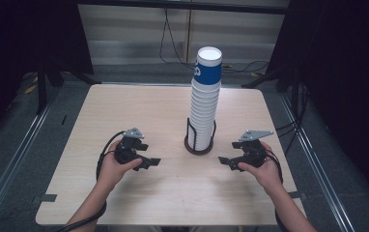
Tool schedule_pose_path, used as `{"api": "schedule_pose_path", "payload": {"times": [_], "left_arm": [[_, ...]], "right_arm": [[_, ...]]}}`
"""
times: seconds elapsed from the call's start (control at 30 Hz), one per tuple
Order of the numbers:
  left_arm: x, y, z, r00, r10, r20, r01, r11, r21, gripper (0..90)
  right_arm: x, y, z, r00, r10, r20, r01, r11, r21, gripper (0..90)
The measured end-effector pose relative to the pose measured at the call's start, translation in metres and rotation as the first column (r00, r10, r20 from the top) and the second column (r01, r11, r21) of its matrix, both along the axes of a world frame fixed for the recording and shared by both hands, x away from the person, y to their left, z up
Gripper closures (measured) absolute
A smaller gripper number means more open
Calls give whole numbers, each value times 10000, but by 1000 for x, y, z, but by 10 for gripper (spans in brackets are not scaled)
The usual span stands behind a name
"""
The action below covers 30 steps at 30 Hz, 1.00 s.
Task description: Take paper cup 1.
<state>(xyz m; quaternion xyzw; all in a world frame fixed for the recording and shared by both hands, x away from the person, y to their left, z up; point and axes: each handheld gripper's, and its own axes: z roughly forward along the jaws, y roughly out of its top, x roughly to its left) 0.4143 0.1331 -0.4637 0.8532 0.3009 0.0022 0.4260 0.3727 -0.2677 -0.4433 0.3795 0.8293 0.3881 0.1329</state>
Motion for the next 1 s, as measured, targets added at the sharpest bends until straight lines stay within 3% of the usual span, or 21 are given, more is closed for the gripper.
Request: {"api": "schedule_pose_path", "payload": {"times": [0.3, 0.5, 0.8, 0.87, 1.0], "left_arm": [[4, -6, 17, 9997, -248, 7, 248, 9997, -84, 159], [7, -11, 32, 9988, -465, 129, 464, 9989, 88, 159], [12, -18, 50, 9975, -643, 279, 640, 9979, 111, 160], [13, -23, 55, 9967, -703, 417, 701, 9975, 66, 159], [15, -28, 62, 9951, -870, 479, 868, 9962, 48, 160]], "right_arm": [[7, 7, 27, 9992, 257, 306, -253, 9996, -127, 136], [13, 5, 47, 9990, 137, 435, -149, 9996, 257, 136], [16, 5, 60, 9986, 154, 498, -176, 9988, 451, 135], [17, 7, 65, 9984, 163, 536, -203, 9971, 735, 136], [19, 9, 72, 9978, 188, 632, -241, 9962, 836, 135]]}}
